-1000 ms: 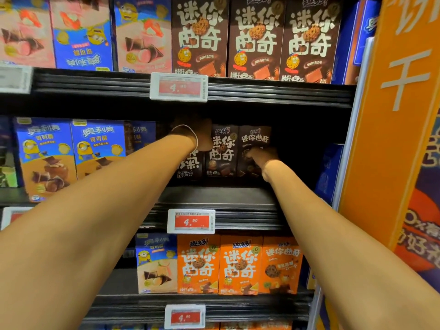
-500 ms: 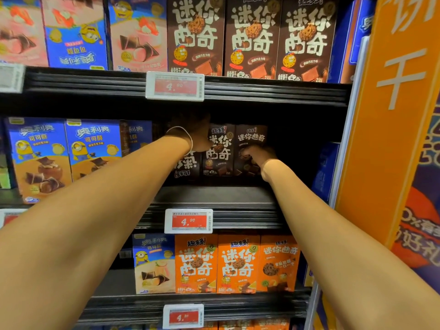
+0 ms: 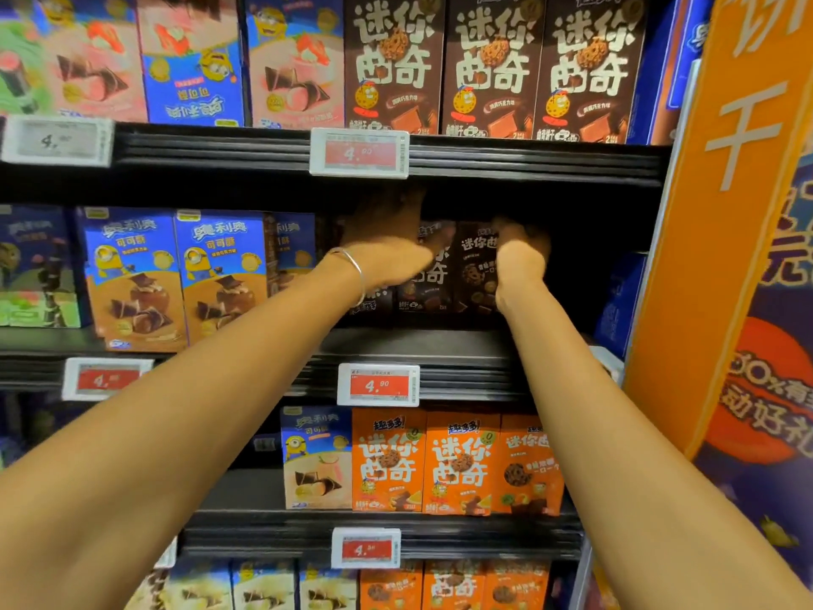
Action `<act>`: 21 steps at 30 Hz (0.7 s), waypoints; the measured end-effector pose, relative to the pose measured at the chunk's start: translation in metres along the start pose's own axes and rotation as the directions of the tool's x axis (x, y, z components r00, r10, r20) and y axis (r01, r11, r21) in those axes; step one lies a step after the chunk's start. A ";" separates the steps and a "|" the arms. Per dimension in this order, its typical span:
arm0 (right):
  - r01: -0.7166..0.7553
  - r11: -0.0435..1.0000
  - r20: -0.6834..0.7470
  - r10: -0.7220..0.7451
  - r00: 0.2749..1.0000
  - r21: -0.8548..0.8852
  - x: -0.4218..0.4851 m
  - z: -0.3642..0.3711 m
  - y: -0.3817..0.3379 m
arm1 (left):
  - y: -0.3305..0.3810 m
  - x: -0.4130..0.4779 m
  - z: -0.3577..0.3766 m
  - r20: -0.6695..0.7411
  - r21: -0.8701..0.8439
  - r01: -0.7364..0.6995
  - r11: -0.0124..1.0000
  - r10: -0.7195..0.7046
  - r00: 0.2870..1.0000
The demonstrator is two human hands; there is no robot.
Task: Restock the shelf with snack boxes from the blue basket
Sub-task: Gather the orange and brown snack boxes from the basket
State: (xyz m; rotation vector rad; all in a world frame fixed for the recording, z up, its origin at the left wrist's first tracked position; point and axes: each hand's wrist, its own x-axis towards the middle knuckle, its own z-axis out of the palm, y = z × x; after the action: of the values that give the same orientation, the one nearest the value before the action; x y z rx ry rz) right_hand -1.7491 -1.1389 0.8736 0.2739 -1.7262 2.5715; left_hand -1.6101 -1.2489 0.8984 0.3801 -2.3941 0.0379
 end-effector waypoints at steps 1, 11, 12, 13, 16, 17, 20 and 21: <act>-0.013 1.000 0.035 0.012 0.999 0.021 -0.013 -0.003 -0.001 | 0.000 -0.013 -0.001 0.049 -0.046 0.032 0.998 -0.030 0.998; 0.078 0.997 0.460 -0.069 0.885 -0.001 -0.192 -0.063 0.009 | -0.027 -0.187 -0.035 -0.230 -0.753 -0.084 0.652 -0.141 0.963; 0.053 0.998 0.497 -0.055 0.866 0.017 -0.211 -0.073 0.017 | -0.033 -0.212 -0.033 -0.246 -0.801 -0.107 0.588 -0.162 0.956; 0.021 0.999 0.531 -0.031 0.847 0.025 -0.228 -0.082 0.028 | -0.040 -0.237 -0.030 -0.242 -0.847 -0.115 0.518 -0.184 0.953; -0.164 0.985 0.602 0.161 0.782 -0.050 -0.275 -0.111 0.082 | -0.060 -0.322 -0.006 -0.075 -0.959 0.007 0.284 -0.277 0.958; -0.232 0.967 0.617 0.249 0.747 -0.109 -0.288 -0.121 0.107 | -0.065 -0.352 0.007 0.030 -0.970 0.103 0.219 -0.316 0.948; -0.438 0.823 0.548 0.567 0.615 -0.361 -0.326 -0.153 0.191 | -0.075 -0.447 0.054 0.331 -0.906 0.410 0.104 -0.431 0.839; -0.491 0.750 0.485 0.662 0.571 -0.443 -0.338 -0.165 0.222 | -0.078 -0.480 0.072 0.415 -0.858 0.507 0.084 -0.469 0.780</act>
State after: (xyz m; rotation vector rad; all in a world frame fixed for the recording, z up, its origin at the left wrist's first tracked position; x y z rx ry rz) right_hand -1.4658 -1.0476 0.5546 0.7209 -2.7994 2.7996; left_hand -1.2932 -1.2072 0.5244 0.5418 -1.6861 -1.7051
